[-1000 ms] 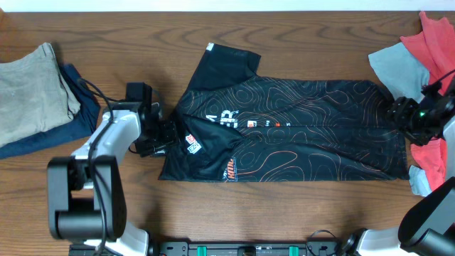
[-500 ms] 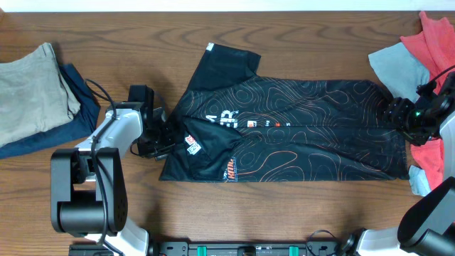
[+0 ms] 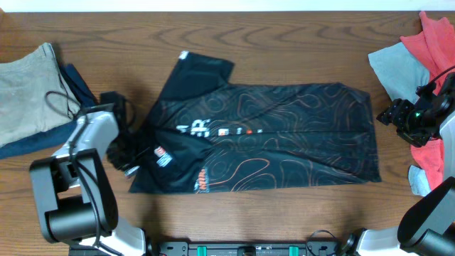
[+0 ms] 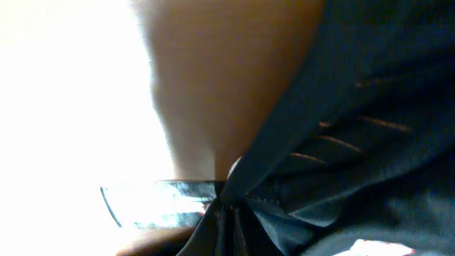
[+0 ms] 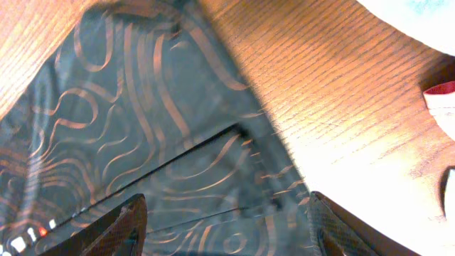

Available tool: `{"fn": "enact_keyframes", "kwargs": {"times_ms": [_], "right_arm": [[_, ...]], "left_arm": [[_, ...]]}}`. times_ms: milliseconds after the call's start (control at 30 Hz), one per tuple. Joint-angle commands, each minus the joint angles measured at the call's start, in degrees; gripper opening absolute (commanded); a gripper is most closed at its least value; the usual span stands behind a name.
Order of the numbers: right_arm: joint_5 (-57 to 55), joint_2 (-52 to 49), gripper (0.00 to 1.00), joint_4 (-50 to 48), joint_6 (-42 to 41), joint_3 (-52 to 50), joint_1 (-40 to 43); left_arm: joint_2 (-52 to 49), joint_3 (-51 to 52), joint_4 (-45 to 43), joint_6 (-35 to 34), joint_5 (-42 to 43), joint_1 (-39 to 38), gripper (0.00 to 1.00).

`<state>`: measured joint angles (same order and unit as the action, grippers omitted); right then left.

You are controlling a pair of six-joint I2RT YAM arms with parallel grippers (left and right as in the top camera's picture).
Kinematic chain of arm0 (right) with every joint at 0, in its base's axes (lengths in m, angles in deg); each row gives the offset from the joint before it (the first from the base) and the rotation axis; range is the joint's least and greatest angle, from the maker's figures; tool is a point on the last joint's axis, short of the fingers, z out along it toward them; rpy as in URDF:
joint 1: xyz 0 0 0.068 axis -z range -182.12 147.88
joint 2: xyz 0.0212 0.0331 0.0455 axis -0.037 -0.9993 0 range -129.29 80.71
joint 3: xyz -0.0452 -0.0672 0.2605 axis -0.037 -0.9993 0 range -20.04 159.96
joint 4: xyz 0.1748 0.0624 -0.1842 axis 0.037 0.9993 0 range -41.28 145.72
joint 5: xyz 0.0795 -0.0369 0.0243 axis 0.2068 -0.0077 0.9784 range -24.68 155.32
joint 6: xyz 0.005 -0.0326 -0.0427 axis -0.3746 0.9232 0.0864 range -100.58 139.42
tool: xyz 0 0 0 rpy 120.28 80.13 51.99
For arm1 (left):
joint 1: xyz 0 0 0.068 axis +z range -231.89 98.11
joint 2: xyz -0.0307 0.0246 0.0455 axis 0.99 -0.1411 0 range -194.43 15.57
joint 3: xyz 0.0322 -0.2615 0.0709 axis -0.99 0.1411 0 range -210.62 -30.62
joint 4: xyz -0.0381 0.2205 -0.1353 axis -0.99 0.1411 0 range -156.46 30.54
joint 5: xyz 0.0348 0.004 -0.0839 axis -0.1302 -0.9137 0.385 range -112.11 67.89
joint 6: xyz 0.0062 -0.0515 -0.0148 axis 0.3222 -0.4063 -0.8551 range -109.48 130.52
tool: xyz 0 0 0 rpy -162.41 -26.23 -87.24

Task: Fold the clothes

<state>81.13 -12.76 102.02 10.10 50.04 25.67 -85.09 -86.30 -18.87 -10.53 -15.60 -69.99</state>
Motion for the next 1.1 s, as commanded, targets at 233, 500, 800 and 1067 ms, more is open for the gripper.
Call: {"fn": "enact_keyframes", "kwargs": {"times_ms": [233, 500, 800, 1067], "right_arm": [[-0.61, 0.35, 0.71, -0.04, 1.75, 0.39, -2.05], [-0.61, 0.35, 0.72, -0.02, 2.73, 0.37, -2.60], [-0.59, 0.35, 0.79, 1.27, 2.82, 0.35, -4.35], [-0.59, 0.35, 0.79, 2.97, 4.28, 0.35, -4.59]], "left_arm": [[4.09, -1.44, 7.32, -1.97, -2.56, 2.12, 0.26], [14.08, -8.15, 5.79, 0.17, 0.11, 1.29, 0.65], [13.90, -9.07, -14.08, 9.99, 9.81, -6.69, 0.98], [5.53, -9.27, -31.28, 13.79, 9.79, -8.83, 0.98]]}}
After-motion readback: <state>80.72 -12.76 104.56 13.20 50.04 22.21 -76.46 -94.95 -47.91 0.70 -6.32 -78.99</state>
